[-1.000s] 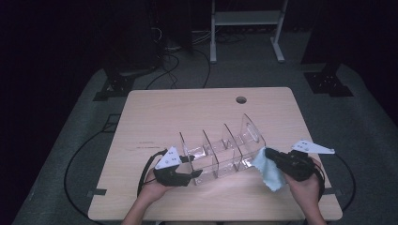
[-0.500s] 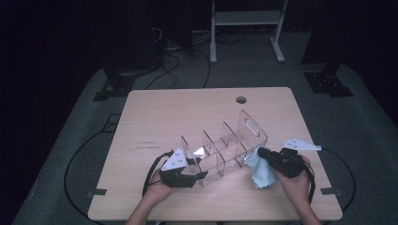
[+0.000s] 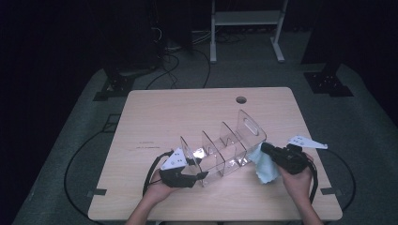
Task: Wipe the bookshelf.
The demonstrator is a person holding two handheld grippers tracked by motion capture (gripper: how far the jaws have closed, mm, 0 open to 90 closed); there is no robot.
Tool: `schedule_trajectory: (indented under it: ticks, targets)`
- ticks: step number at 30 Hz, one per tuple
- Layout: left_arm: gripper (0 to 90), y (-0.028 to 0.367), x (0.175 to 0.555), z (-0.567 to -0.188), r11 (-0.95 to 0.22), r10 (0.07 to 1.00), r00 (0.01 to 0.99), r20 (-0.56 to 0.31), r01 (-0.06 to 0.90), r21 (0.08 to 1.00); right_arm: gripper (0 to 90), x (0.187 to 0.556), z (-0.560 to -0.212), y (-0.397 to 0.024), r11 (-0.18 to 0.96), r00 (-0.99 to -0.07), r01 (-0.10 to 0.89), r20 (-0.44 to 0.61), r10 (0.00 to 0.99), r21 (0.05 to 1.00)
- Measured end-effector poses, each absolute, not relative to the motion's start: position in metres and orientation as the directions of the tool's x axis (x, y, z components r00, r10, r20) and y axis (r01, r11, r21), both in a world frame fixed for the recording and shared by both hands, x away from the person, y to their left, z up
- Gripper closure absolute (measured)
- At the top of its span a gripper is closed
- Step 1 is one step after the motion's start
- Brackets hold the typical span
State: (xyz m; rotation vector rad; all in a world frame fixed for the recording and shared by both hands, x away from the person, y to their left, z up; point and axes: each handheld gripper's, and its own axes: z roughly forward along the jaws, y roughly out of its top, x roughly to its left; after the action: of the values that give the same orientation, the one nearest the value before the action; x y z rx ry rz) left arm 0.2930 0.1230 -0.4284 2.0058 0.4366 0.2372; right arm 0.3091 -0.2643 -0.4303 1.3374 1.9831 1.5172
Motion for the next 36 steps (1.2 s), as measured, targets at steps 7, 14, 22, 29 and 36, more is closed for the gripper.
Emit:
schedule_trajectory:
  ticks: [7, 14, 22, 29, 36]
  targets:
    - [46.0, 0.125, 0.293, -0.429, -0.414, 0.398, 0.917, -0.019, 0.198, 0.888, 83.8, 0.306, -0.435, -0.253, 0.037, -0.557, 0.493, 0.282, 0.781, 0.869]
    - [46.0, 0.125, 0.293, -0.429, -0.418, 0.394, 0.919, -0.017, 0.196, 0.887, 83.7, 0.316, -0.436, -0.278, -0.041, -0.471, 0.502, 0.313, 0.825, 0.864]
    - [46.0, 0.126, 0.293, -0.428, -0.417, 0.395, 0.919, -0.019, 0.198, 0.887, 83.8, 0.304, -0.433, -0.246, 0.060, -0.579, 0.474, 0.260, 0.773, 0.878]
    - [46.1, 0.126, 0.294, -0.428, -0.416, 0.391, 0.920, -0.022, 0.198, 0.888, 83.5, 0.314, -0.432, -0.268, 0.010, -0.504, 0.467, 0.257, 0.824, 0.884]
    - [45.8, 0.127, 0.294, -0.428, -0.416, 0.394, 0.919, -0.029, 0.207, 0.886, 83.5, 0.304, -0.434, -0.241, 0.082, -0.587, 0.467, 0.240, 0.773, 0.880]
